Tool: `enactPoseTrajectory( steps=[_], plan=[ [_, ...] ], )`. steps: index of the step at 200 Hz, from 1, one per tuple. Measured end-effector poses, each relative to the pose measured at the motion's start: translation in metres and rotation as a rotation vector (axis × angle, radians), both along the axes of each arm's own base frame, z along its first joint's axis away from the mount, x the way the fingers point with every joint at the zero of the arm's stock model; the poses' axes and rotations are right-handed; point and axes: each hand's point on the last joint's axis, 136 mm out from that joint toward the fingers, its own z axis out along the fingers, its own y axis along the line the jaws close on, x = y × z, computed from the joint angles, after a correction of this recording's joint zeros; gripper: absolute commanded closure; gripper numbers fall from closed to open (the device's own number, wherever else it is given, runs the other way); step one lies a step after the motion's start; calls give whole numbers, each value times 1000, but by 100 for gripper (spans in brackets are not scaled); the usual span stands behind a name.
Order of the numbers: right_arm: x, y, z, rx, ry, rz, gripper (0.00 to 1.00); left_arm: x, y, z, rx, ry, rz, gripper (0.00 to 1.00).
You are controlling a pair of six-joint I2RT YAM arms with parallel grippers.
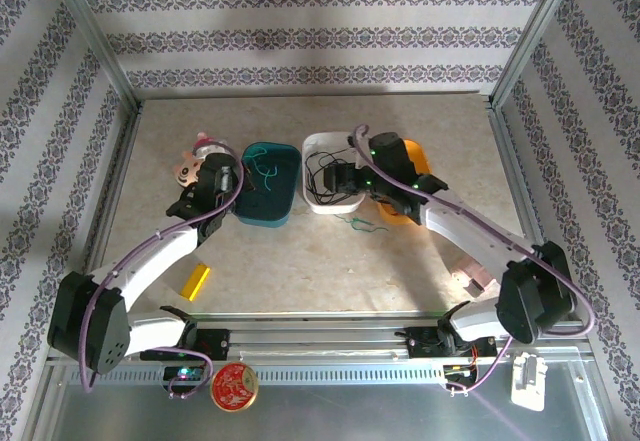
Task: Untangle the cables
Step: Place the cable into the container.
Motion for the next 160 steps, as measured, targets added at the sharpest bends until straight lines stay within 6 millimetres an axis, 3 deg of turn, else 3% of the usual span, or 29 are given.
enactPoseTrajectory(
  steps=[31, 59, 76, 115, 145, 160],
  plan=[
    [-9, -19, -11, -11, 19, -44, 43, 7, -1, -36, 38, 95, 1, 97],
    [-19, -23, -26, -37, 57, -41, 42, 11, -5, -61, 66, 166, -14, 25],
    [-24, -28, -37, -73, 80, -41, 42, 12, -10, -61, 55, 171, -38, 0],
    [-39, -50, -71, -197, 160, -80, 42, 14, -27, -30, 54, 86, -112, 0],
    [-49, -70, -93, -301, 220, -117, 43, 8, -56, 13, 65, -19, -198, 0],
    [-52, -75, -106, -348, 257, -118, 43, 4, -72, 24, 76, -45, -235, 0]
  ],
)
